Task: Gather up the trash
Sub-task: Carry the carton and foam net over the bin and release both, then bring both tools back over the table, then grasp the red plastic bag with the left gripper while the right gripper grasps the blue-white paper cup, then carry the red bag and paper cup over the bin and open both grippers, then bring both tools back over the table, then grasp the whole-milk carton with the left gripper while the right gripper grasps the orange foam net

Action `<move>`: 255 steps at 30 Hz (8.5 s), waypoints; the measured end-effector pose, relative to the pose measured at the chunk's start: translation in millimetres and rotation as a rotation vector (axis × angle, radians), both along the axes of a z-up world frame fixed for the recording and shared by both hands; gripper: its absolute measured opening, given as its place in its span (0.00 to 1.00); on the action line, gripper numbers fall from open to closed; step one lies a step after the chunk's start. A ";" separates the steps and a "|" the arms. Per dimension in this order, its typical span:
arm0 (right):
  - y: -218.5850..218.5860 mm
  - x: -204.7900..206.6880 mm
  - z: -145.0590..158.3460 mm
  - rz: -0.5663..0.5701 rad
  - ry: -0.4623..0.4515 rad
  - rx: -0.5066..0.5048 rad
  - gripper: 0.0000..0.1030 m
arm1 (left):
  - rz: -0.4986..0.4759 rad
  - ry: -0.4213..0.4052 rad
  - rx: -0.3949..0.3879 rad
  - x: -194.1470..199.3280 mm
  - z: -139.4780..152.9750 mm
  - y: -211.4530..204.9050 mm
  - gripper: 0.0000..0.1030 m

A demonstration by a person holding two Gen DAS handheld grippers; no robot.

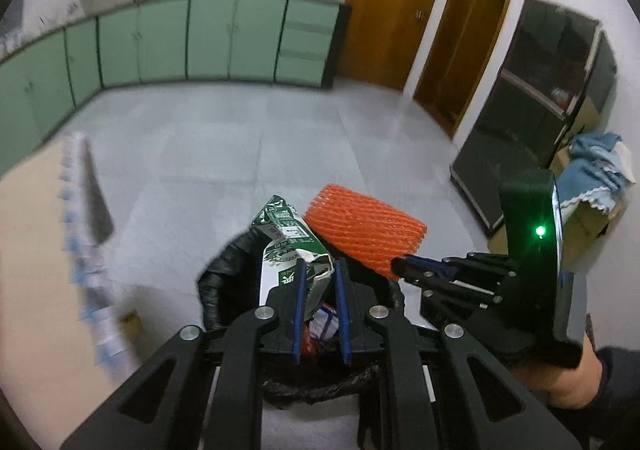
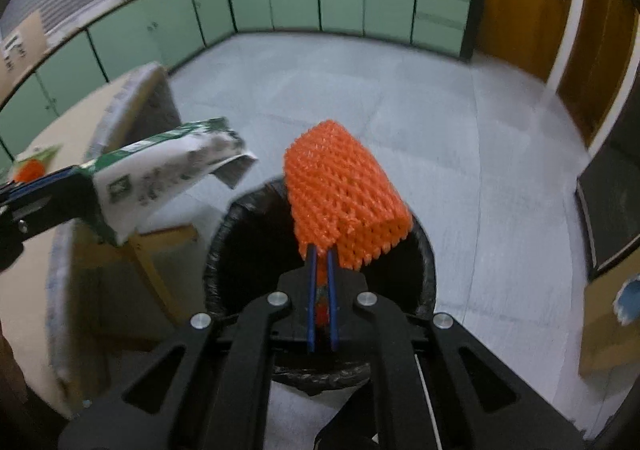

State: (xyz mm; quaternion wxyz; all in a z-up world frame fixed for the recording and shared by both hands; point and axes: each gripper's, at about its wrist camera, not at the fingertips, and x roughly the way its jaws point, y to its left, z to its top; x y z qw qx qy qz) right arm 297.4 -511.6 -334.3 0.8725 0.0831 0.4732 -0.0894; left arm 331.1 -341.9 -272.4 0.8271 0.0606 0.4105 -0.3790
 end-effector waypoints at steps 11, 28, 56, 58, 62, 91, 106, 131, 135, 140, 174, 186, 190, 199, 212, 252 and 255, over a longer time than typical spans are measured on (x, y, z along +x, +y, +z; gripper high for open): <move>-46.6 -13.1 -22.8 -0.161 0.034 0.091 0.43 | 0.098 0.186 0.080 52.3 -70.7 -27.2 0.34; 167.6 -74.9 123.3 0.237 -0.328 0.007 0.89 | 0.612 -0.312 0.086 -92.1 70.1 264.5 0.94; 422.7 -13.0 109.9 0.551 -0.301 0.068 0.89 | 0.774 -0.176 0.116 -55.8 -13.5 491.0 0.59; 435.4 -8.6 104.0 0.586 -0.289 0.080 0.89 | 0.745 -0.118 0.112 -49.0 -22.3 496.1 0.19; 458.2 -0.1 95.6 0.636 -0.280 0.080 0.89 | 0.743 -0.136 0.076 -56.5 -23.9 502.3 0.11; 495.9 30.6 71.7 0.744 -0.235 0.106 0.53 | 0.792 -0.273 0.013 -70.4 9.5 522.8 0.08; 432.5 2.9 107.7 0.668 -0.293 0.118 0.51 | 0.732 -0.295 -0.001 -83.1 33.5 482.6 0.08; 279.8 -22.9 135.8 0.470 -0.372 0.056 0.51 | 0.519 -0.318 -0.028 -83.4 72.6 339.4 0.08; 223.7 -26.1 124.6 0.388 -0.353 0.029 0.51 | 0.414 -0.301 -0.036 -70.7 69.1 277.2 0.08; 119.8 -27.4 97.8 0.202 -0.297 0.013 0.51 | 0.271 -0.247 -0.045 -44.9 56.1 187.1 0.08; 50.9 -37.4 82.4 0.050 -0.268 0.118 0.67 | 0.351 -0.239 0.133 -37.6 35.2 132.6 0.55; 262.9 -3.9 105.0 0.438 -0.289 0.152 0.68 | 0.818 -0.341 0.127 -92.2 44.7 351.8 0.60; 308.0 -1.1 107.1 0.496 -0.287 0.146 0.68 | 0.817 -0.284 0.100 -76.0 25.1 373.6 0.60; 348.2 20.0 93.5 0.511 -0.267 0.141 0.68 | 0.768 -0.184 0.146 -40.1 -15.4 380.1 0.58; 379.3 37.5 71.8 0.525 -0.220 0.126 0.68 | 0.784 -0.185 0.028 -46.2 -11.5 403.6 0.45; 385.9 22.8 79.2 0.556 -0.208 0.143 0.13 | 0.766 -0.307 -0.007 -66.5 19.1 416.2 0.45; 369.3 4.4 92.6 0.558 -0.220 0.163 0.12 | 0.756 -0.312 -0.006 -75.5 24.6 409.1 0.45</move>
